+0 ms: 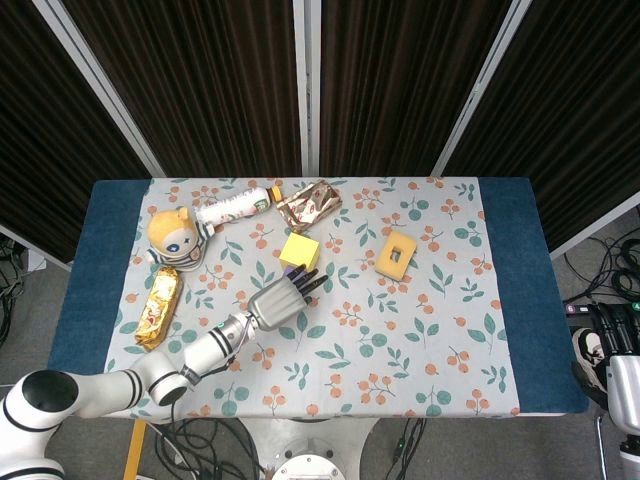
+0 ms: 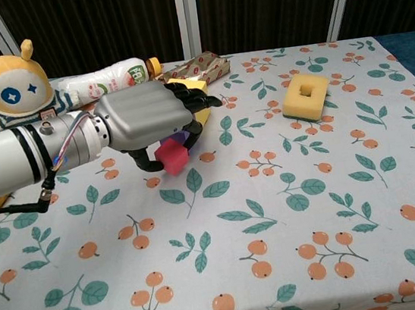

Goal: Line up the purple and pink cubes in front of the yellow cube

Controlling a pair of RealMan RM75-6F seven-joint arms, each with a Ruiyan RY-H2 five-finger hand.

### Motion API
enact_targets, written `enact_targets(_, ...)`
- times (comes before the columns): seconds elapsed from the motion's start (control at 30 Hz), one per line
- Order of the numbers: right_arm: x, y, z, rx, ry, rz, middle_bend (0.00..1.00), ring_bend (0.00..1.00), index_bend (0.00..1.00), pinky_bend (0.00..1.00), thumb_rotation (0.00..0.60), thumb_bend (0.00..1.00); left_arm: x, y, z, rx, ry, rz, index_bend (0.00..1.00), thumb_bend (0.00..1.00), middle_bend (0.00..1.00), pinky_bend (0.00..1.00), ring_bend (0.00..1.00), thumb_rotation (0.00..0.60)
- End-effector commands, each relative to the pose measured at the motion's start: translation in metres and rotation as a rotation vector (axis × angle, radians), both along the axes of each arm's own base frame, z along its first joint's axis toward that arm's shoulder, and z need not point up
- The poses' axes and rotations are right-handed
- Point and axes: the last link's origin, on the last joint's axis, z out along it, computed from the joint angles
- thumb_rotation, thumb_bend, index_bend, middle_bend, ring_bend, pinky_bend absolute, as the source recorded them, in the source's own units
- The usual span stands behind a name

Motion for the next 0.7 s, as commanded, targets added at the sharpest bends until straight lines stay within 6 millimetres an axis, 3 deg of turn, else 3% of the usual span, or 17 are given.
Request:
enact_targets(0.03, 0.0000, -0.0006, -0.0002, 0.001, 0.000, -0.001, 0.12, 0.06, 0.11, 0.19, 0.600, 0.15, -0.0012, 0.0009, -0.0006, 0.008, 0.010, -0.007, 0.53, 0.29, 0.07, 0.13, 0.02, 0.600)
enact_targets(0.7, -0.0005, 0.0007, 0.0006, -0.001, -0.001, -0.003, 0.12, 0.06, 0.11, 0.19, 0.600, 0.15, -0.0060, 0.0045, -0.0012, 0.032, 0.015, 0.017, 0.46, 0.24, 0.06, 0.13, 0.02, 0.600)
